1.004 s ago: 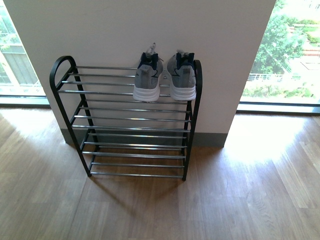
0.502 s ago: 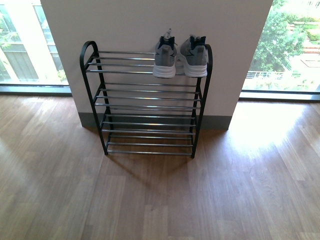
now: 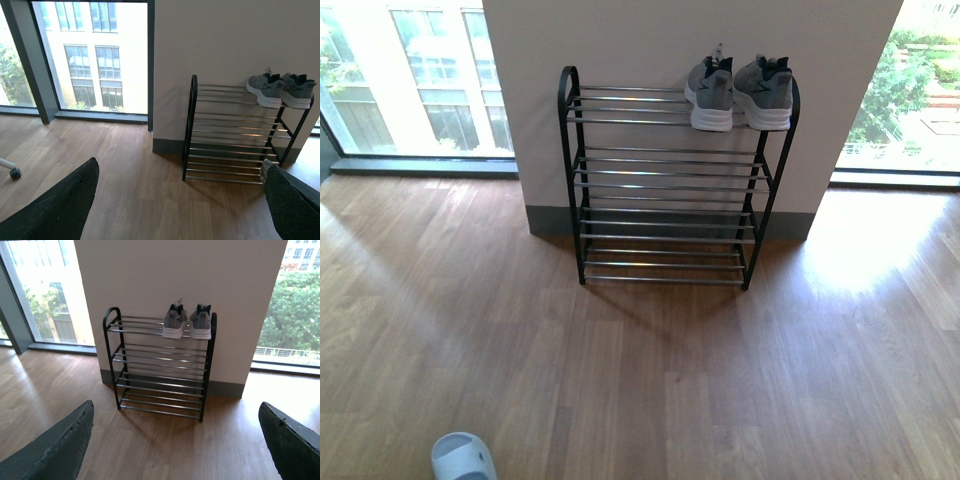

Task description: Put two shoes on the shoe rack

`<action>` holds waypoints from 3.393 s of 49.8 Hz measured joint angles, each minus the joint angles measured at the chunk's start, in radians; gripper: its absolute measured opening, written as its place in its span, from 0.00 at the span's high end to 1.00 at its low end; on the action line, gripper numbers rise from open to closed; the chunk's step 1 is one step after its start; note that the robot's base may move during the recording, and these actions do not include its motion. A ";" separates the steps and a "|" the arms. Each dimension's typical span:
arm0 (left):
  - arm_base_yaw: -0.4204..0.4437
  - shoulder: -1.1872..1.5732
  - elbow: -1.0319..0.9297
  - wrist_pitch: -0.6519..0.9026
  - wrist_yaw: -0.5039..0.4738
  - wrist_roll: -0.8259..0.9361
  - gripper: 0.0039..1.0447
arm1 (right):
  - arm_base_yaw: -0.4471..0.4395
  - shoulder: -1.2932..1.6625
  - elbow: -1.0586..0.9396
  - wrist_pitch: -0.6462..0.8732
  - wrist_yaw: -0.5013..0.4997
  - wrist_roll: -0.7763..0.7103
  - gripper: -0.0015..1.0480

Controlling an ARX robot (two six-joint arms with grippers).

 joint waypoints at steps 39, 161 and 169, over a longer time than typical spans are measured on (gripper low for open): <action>0.000 0.000 0.000 0.000 0.000 0.000 0.09 | 0.000 -0.001 0.000 -0.002 0.000 0.000 0.09; 0.002 0.000 0.000 0.000 0.000 0.001 0.09 | 0.001 -0.002 0.000 -0.003 0.000 0.006 0.09; 0.002 0.000 0.000 0.000 0.000 0.001 0.09 | 0.001 -0.002 0.000 -0.003 0.000 0.006 0.09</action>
